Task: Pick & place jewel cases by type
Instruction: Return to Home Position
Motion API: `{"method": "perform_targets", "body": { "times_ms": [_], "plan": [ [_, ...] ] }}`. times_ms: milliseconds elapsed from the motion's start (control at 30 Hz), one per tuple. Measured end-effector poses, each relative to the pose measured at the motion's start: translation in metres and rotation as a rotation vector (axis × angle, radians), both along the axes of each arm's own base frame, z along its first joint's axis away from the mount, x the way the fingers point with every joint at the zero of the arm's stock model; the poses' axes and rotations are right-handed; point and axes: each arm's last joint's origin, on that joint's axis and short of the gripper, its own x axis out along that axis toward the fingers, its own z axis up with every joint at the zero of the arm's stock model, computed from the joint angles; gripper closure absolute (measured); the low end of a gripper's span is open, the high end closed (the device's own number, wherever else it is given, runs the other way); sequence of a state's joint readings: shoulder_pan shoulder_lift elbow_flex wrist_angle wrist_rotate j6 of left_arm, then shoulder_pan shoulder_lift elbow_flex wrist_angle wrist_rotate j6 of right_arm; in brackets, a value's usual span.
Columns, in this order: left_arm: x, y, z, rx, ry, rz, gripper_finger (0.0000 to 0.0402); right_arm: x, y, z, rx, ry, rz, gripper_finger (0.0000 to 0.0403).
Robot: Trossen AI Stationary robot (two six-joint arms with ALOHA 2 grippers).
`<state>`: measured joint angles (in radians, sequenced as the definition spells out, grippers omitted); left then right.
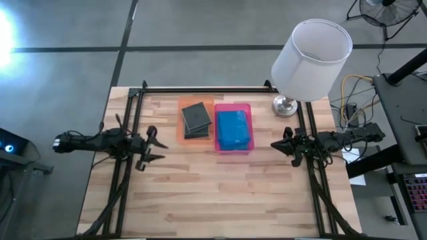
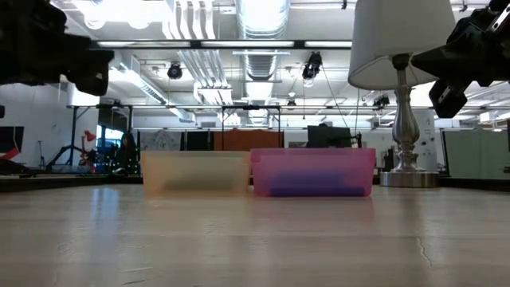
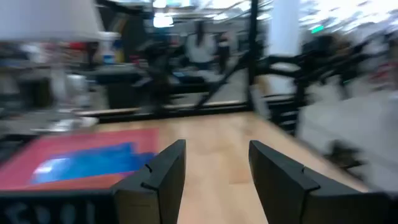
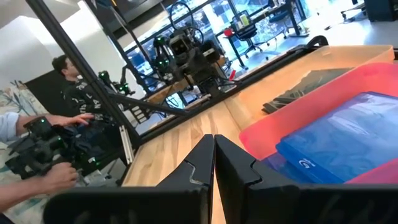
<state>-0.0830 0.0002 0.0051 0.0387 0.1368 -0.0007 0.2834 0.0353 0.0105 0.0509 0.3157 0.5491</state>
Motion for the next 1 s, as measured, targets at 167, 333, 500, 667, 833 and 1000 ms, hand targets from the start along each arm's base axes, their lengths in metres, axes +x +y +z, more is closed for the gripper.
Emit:
{"method": "perform_targets", "body": {
  "times_ms": [167,333,500,667,833,1000],
  "plan": [
    [0.001,0.005,-0.001,0.047,0.001,0.106,0.0243,0.000,0.000,0.000,0.000,0.000,0.001,0.0394],
    [0.001,0.015,0.000,0.009,0.002,0.169,0.0243,0.000,0.000,0.000,0.000,0.000,0.000,0.0394],
    [0.001,0.019,0.000,0.010,0.003,0.215,0.0243,0.000,0.000,0.000,0.000,0.000,0.000,0.0394],
    [0.001,0.019,0.000,0.017,0.003,0.220,0.0243,0.000,0.000,0.000,0.000,0.000,0.001,0.0394],
    [0.001,0.019,-0.001,0.017,0.004,0.220,0.0243,0.000,0.000,0.000,0.000,0.000,0.001,0.0394],
    [0.001,0.019,0.000,0.017,0.003,0.224,0.0243,0.000,0.000,0.000,0.000,0.000,0.001,0.0394]
  ]
}}
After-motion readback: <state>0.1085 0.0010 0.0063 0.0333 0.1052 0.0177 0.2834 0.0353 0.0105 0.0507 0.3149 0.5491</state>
